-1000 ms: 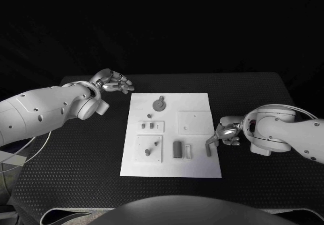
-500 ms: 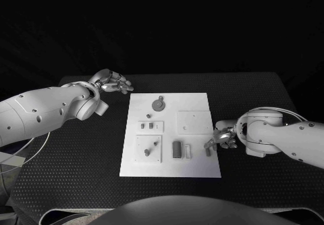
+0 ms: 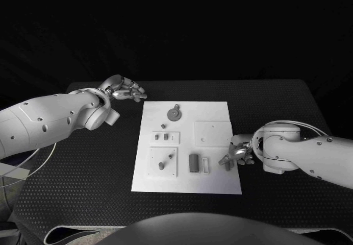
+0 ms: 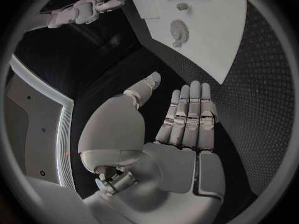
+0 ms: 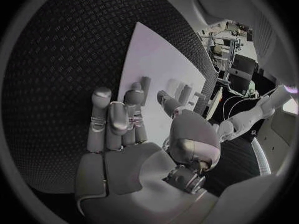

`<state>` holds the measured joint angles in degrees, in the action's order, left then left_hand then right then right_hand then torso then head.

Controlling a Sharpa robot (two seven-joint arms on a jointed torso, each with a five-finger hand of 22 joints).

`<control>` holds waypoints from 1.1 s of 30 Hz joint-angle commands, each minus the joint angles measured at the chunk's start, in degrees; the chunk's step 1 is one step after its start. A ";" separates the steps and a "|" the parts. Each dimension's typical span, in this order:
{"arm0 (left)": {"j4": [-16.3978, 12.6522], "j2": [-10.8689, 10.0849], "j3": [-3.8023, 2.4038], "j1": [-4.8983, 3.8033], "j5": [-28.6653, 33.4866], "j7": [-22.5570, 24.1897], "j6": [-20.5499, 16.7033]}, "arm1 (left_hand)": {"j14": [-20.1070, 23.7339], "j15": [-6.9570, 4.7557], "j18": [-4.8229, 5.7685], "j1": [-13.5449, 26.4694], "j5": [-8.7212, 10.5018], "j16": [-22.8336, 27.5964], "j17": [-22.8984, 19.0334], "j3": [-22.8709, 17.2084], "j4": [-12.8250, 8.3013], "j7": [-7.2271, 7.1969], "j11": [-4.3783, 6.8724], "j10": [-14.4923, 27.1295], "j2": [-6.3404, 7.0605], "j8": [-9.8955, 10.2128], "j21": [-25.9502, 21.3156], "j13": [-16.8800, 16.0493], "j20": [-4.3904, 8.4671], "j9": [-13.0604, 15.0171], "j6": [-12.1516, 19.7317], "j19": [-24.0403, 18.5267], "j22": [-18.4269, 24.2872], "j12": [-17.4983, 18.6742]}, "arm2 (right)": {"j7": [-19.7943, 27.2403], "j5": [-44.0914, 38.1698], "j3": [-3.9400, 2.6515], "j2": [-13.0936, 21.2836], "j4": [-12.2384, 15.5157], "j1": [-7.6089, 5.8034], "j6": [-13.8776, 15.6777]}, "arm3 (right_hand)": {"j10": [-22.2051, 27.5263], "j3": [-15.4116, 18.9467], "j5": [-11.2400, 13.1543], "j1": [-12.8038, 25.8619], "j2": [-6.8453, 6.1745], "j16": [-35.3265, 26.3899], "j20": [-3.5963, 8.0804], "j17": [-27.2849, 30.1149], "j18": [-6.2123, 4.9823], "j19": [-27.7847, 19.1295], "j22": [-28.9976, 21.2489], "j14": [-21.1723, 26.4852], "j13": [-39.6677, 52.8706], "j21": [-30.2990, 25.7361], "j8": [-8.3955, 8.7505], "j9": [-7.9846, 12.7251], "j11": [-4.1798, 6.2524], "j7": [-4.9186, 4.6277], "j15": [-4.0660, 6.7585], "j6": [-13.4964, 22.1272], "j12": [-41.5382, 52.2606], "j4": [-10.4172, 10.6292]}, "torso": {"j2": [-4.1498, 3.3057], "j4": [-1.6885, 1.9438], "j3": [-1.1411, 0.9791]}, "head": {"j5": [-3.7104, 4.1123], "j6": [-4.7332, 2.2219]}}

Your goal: Assemble the parts on the task board

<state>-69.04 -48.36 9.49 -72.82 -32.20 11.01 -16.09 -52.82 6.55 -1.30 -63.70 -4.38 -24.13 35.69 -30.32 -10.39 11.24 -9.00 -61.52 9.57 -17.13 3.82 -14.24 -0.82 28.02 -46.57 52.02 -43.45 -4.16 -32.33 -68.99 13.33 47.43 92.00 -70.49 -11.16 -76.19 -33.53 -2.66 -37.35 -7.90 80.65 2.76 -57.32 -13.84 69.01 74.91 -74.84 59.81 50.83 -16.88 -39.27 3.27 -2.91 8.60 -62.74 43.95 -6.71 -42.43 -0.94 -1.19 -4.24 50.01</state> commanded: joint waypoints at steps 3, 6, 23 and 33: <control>-0.22 -0.09 -0.03 -0.06 0.30 0.45 0.62 | -0.33 0.25 0.35 0.56 0.07 0.29 0.08 0.01 0.35 -0.02 -0.09 0.39 -0.17 -0.32 0.12 0.09 -0.27 -0.06 0.26 -0.26 0.09 0.19 | 0.03 -1.51 0.30 -0.59 -0.86 0.65 -1.76 | -0.50 0.09 -0.15 0.28 0.35 0.41 0.29 -0.13 -1.16 -0.05 1.17 -0.28 -0.07 0.41 0.43 0.12 0.04 -0.14 0.24 -0.01 0.22 -0.10 | 0.00 -0.05 -0.02 | -0.02 -0.01; -0.24 -0.12 -0.03 -0.06 0.30 0.43 0.62 | -0.33 0.25 0.34 0.56 0.07 0.30 0.09 0.00 0.37 -0.02 -0.08 0.39 -0.17 -0.32 0.13 0.09 -0.27 -0.06 0.26 -0.26 0.09 0.19 | -0.06 -2.46 0.30 -0.74 -0.90 0.77 -2.12 | -0.51 0.05 -0.15 0.19 0.59 0.45 0.32 -0.16 -1.16 -0.06 1.17 -0.26 -0.07 0.47 0.48 0.14 0.05 -0.13 0.26 -0.04 0.22 -0.31 | 0.01 -0.09 -0.04 | -0.03 -0.01; -0.40 -0.37 -0.03 -0.06 0.30 0.39 0.68 | -0.35 0.24 0.33 0.55 0.07 0.35 0.16 -0.02 0.45 -0.03 -0.08 0.38 -0.23 -0.34 0.13 0.09 -0.26 -0.07 0.25 -0.25 0.12 0.18 | -0.77 -10.79 0.83 -3.44 -3.12 2.93 -3.22 | -0.64 -0.24 -0.15 -5.40 7.76 0.56 0.11 -0.23 -1.16 -0.33 1.06 -0.12 -0.13 1.31 0.99 0.21 -0.06 -0.23 0.10 -0.39 0.31 -9.97 | -0.01 -0.04 -0.06 | 0.00 -0.01; -0.51 -0.54 -0.03 -0.07 0.30 0.33 0.63 | -0.37 0.23 0.33 0.51 0.07 0.38 0.20 -0.03 0.45 -0.04 -0.07 0.38 -0.22 -0.35 0.13 0.09 -0.25 -0.07 0.25 -0.25 0.13 0.18 | -0.98 -12.82 0.87 -3.32 -2.54 2.96 -2.67 | -0.54 0.42 -0.14 -9.60 6.39 0.29 -0.05 0.41 -1.16 -0.69 1.01 0.26 -0.24 1.45 1.31 0.19 -0.22 -0.38 0.00 -0.20 0.25 -10.07 | 0.02 -0.10 -0.05 | -0.04 -0.01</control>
<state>-69.38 -48.89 9.48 -72.83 -32.19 11.00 -16.03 -52.82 6.55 -1.30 -63.70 -4.38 -24.14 35.84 -30.33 -10.39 11.25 -9.00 -61.52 9.57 -17.13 3.82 -14.24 -0.82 28.03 -46.57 52.02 -43.41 -4.16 -30.90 -77.71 12.91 44.02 90.19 -69.08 -11.48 -76.30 -33.52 -2.62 -46.20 -1.66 80.88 2.67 -56.99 -13.84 68.65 74.91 -74.87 59.62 51.93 -22.19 -39.17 3.17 -1.91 8.41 -64.65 43.93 -16.83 -42.42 -1.03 -1.26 -4.26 50.01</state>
